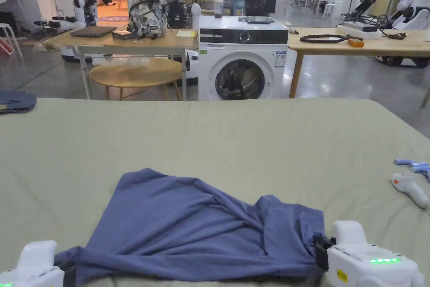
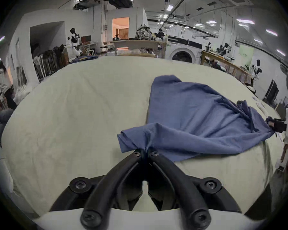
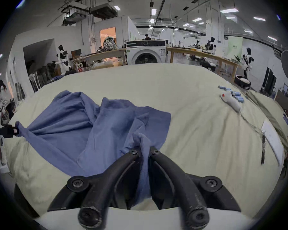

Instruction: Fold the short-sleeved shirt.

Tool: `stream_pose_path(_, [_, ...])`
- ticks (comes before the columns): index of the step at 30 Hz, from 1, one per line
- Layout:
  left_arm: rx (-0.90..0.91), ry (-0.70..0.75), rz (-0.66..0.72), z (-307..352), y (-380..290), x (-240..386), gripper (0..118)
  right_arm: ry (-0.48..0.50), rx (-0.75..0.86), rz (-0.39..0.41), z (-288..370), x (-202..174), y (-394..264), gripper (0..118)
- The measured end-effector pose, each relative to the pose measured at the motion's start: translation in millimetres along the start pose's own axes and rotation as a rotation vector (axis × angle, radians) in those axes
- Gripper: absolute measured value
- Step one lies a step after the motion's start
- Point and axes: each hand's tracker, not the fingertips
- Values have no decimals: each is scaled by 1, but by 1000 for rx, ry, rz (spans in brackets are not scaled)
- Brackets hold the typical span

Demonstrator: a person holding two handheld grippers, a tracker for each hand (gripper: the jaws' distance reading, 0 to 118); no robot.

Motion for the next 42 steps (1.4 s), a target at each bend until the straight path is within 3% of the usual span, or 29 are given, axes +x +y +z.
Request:
stream_pose_path(8, [-18, 8, 36, -12, -4, -1, 0, -24, -31, -13, -4, -8, -5, 6])
stream_pose_path(9, [-34, 10, 17, -13, -4, -1, 0, -52, -27, -16, -1, -8, -4, 9])
stream_pose_path(10, [-37, 22, 6, -13, -4, 0, 0, -57, -24, -31, 3, -6, -1, 25])
stream_pose_path(11, [-36, 21, 4, -12, -5, -1, 5, -44, -28, -50, 7, -4, 1, 51])
stream_pose_path(12, [-42, 12, 7, -12, -6, -2, 24, -40, -16, -69, 13, -5, 3, 82])
stream_pose_path(13, [-42, 1, 19, -10, -7, -3, 69, -56, 33, -70, 22, -4, 5, 114])
stream_pose_path(14, [-9, 7, 26, -3, -7, -2, 100, -48, 40, -70, 26, -2, 6, 118])
stream_pose_path(15, [16, 31, 31, 2, -5, -2, 111, -59, 57, -61, 34, -6, 8, 118])
stream_pose_path(18, [67, 44, 31, 22, 5, 3, 111, -80, 98, -27, 54, -17, 10, 118])
stream_pose_path(23, [194, 57, 0, 64, 26, 23, 111, -66, 162, -44, 84, -34, 8, 118])
stream_pose_path(24, [229, 46, 0, 70, 29, 25, 111, -76, 175, -38, 88, -38, 7, 116])
stream_pose_path(26, [233, 16, 8, 78, 35, 34, 111, -107, 199, -7, 90, -47, 3, 93])
stream_pose_path(29, [271, -30, -33, 82, 35, 50, 110, -119, 213, -16, 93, -54, -1, 28])
stream_pose_path(30, [258, -5, -85, 80, 35, 57, 105, -93, 217, -34, 91, -52, -1, 9])
stream_pose_path(31, [217, 15, -111, 73, 35, 63, 76, -84, 212, -41, 92, -52, 0, 0])
stream_pose_path(32, [243, -2, -93, 71, 31, 64, 32, -88, 210, -40, 92, -54, 1, 0])
stream_pose_path(33, [242, -22, -82, 68, 32, 65, 0, -89, 210, -35, 92, -54, 1, 0])
stream_pose_path(42, [245, -48, -78, 51, 54, 82, 0, -93, 183, -61, 87, -45, 28, 0])
